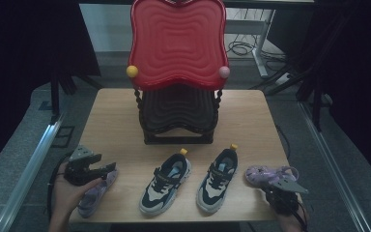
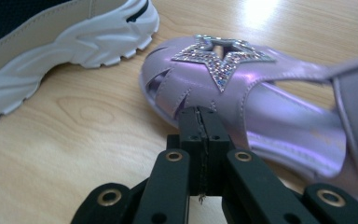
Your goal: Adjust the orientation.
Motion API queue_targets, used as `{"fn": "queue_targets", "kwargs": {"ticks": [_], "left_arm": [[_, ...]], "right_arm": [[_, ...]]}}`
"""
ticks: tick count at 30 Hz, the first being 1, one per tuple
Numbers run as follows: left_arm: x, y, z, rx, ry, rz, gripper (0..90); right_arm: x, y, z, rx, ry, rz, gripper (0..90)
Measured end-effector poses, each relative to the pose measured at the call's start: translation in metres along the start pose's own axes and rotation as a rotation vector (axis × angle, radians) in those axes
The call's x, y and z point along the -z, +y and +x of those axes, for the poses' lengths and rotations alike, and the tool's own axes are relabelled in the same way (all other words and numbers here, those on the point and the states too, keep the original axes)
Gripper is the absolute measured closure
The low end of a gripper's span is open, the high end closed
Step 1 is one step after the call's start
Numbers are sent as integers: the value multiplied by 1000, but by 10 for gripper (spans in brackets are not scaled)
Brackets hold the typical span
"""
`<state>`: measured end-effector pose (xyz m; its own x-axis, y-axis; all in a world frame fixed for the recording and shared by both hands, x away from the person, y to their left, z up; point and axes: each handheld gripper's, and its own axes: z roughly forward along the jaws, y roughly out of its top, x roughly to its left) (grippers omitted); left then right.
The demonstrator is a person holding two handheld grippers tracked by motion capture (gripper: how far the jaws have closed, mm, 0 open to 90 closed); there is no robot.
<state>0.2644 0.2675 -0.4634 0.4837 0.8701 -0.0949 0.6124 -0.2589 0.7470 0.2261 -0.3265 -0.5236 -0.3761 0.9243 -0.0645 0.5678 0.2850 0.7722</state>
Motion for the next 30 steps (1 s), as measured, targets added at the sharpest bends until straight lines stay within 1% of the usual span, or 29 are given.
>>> {"fn": "queue_targets", "kwargs": {"ticks": [2,5,7,12,14,19,23,27,30], "left_arm": [[1,0,1,0,1,-3,325],[2,0,2,5,2,-4,325],[1,-1,4,7,3,1,325],[0,-2,5,11,4,7,325],[1,-2,5,10,3,6,324],[1,-2,6,10,3,7,324],[0,-2,7,11,2,10,325],[1,-2,8,14,4,8,325],[2,-2,8,14,5,9,325]], "right_arm": [[-5,3,3,-4,-6,0,900],[-10,7,7,-24,-19,3,900],[-13,9,9,-30,-35,2,900],[-19,12,13,-51,-51,8,900],[-21,13,15,-52,-58,16,900],[-24,15,18,-60,-82,5,900],[-27,18,20,-61,-98,8,900],[-30,18,22,-58,-95,10,895],[-27,19,25,-52,-68,3,889]]}}
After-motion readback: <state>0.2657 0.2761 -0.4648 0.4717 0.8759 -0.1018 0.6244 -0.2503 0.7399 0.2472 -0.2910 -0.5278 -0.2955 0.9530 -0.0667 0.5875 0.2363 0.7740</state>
